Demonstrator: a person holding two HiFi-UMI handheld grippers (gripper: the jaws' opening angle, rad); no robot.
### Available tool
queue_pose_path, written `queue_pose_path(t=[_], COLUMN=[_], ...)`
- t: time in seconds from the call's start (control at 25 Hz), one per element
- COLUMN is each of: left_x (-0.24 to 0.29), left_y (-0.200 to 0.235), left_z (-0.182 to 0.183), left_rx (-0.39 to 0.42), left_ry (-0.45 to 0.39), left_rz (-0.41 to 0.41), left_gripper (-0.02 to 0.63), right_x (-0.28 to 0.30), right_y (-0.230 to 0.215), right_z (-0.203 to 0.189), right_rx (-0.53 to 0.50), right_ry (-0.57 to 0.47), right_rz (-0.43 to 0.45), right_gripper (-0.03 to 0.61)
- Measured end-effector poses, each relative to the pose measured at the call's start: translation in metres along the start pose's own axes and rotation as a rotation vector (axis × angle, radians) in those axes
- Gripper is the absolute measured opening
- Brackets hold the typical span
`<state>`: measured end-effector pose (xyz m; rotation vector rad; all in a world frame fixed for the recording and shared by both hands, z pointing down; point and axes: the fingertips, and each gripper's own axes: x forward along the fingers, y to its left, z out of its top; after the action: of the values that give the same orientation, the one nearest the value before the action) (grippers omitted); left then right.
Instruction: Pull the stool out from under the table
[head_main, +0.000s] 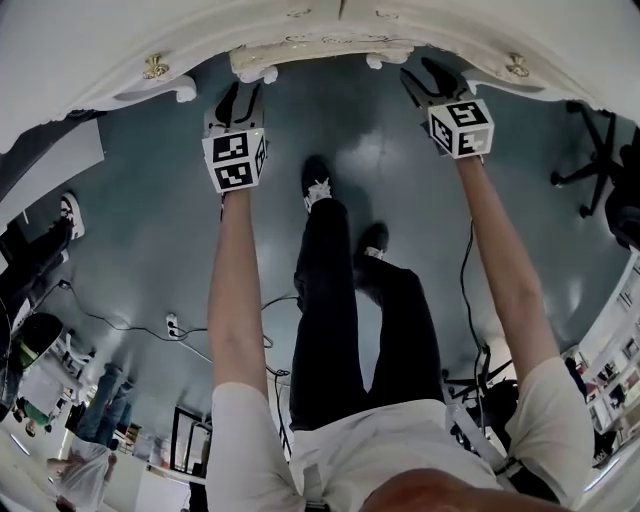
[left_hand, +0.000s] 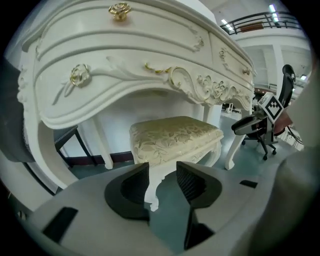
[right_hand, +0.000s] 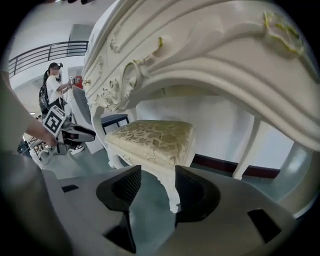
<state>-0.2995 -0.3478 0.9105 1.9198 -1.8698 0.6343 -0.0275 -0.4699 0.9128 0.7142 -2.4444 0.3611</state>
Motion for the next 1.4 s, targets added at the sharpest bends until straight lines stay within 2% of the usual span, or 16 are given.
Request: queue_pose_path(t=[0.2, 0.32, 0.52, 0.68, 0.8, 0.92, 1.08, 1.24, 1.4], left_x=[0.030, 0.045, 0.070, 0.083, 0.089, 0.095, 0.113, 0.117, 0.115], left_y=[0.008, 0.014, 0.029, 0.034, 0.034, 0.031, 0.022, 0.020, 0.022], left_z=[-0.021, -0.039, -0.059, -0.057, -0.059, -0.050, -0.051, -0.049, -0.048], left_rx=[-0.045, -0.031, -0.024, -0.023, 0.019, 0.035, 0.088, 0.111, 0.101], left_ry=[0.023, 0.038, 0.052, 0.021, 0.027, 0.008, 0.056, 0.065, 0.074], left_rz=[-0.048, -0.060, -0.085, -0.123, -0.148, -0.158, -0.184, -0.237, -0.243], left_gripper=[0.313, 0.336, 0.384, 0.387, 0.397, 0.403, 0.408, 0.410, 0.408], right_x=[0.024, 0.038, 0.061, 0.077, 0.088, 0.097, 0.105, 0.103, 0.102], right_y=[-0.010, -0.017, -0.034, -0.041, -0.039, -0.037, -0.035, -0.035, -0.035], right_z=[-0.020, -0.038, -0.068, -0.076, -0.066, -0.053, -0.052, -0.050, -0.050], right_rx=[-0.023, -0.067, 0.002, -0.018, -0.011, -0.049, -0.117, -0.082, -0.075], right_ry=[0.028, 0.055, 0.070, 0.074, 0.048, 0.039, 0.080, 0.073, 0.070], right_rz=[0.014, 0.021, -0.004, -0.026, -0.025, -0.016, 0.012, 0.029, -0.011], right_gripper=[0.247, 0.262, 0.284, 0.287, 0.292, 0.295, 0.296, 0.295, 0.293])
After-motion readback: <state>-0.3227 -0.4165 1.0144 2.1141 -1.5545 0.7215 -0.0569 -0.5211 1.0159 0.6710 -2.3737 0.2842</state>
